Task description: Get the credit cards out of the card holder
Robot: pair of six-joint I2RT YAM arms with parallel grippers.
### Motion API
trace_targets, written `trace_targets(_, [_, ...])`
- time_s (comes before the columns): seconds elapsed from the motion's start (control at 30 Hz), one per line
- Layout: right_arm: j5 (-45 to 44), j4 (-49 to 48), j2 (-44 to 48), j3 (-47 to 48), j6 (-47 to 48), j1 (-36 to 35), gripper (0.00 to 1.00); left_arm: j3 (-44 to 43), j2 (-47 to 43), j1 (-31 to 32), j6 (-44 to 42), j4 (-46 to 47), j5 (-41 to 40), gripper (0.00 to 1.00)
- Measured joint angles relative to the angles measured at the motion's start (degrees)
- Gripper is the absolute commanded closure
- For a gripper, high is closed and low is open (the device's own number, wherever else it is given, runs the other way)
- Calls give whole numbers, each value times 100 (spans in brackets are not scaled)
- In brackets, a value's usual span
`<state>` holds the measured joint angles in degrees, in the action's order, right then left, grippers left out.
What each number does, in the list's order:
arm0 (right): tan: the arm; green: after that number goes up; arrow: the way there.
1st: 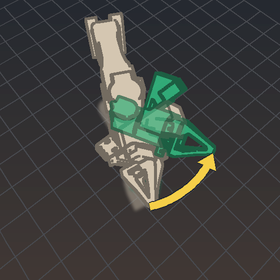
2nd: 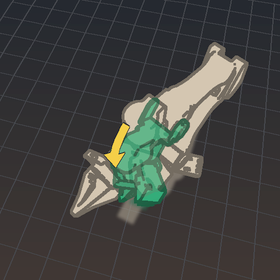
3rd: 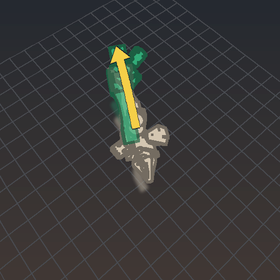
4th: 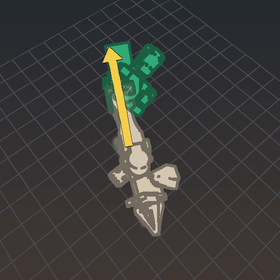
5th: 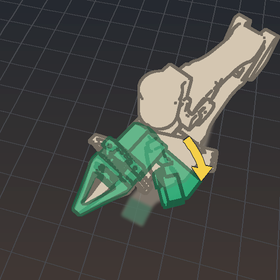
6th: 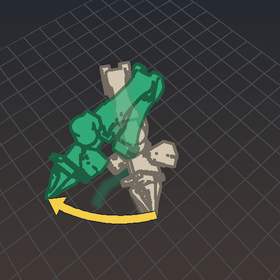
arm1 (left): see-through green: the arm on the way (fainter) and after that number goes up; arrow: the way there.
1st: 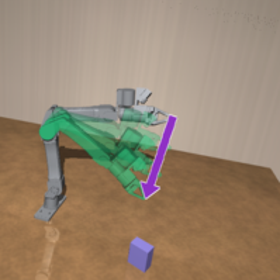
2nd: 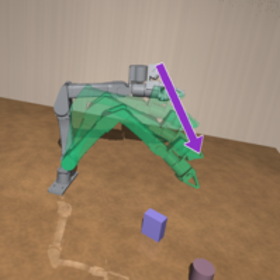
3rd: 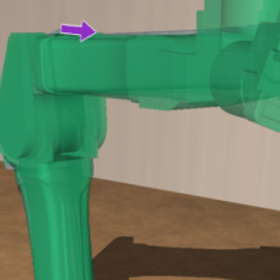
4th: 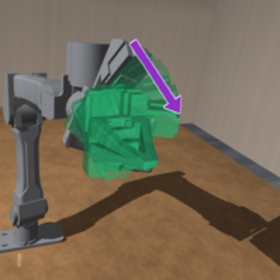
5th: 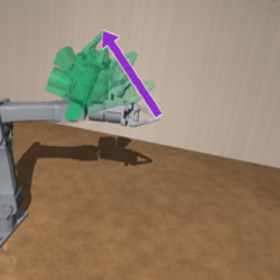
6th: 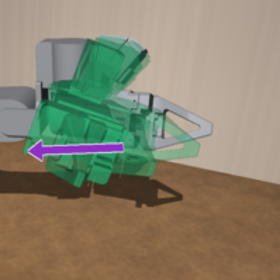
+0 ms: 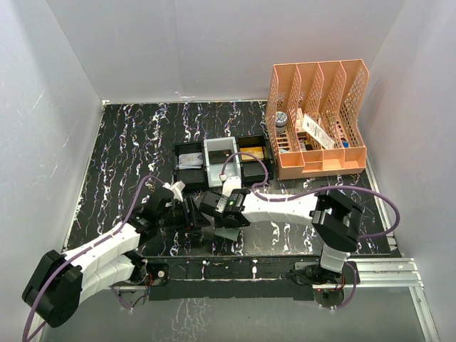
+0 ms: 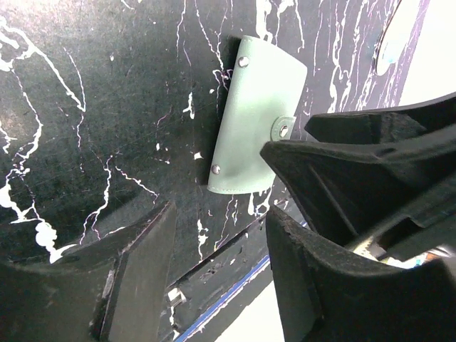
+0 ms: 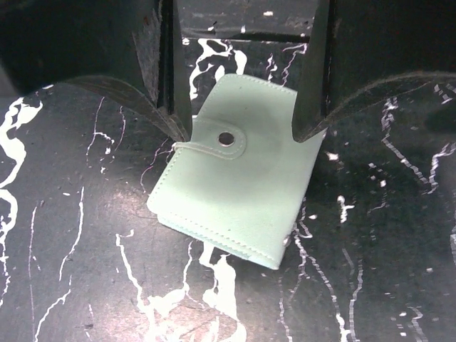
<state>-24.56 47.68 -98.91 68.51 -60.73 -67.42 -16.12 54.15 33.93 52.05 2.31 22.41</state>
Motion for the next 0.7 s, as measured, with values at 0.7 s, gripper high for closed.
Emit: trace_targets(0.7, [667, -1274, 625, -1244, 133, 509, 85, -938, 1292, 614, -538, 13, -264, 48])
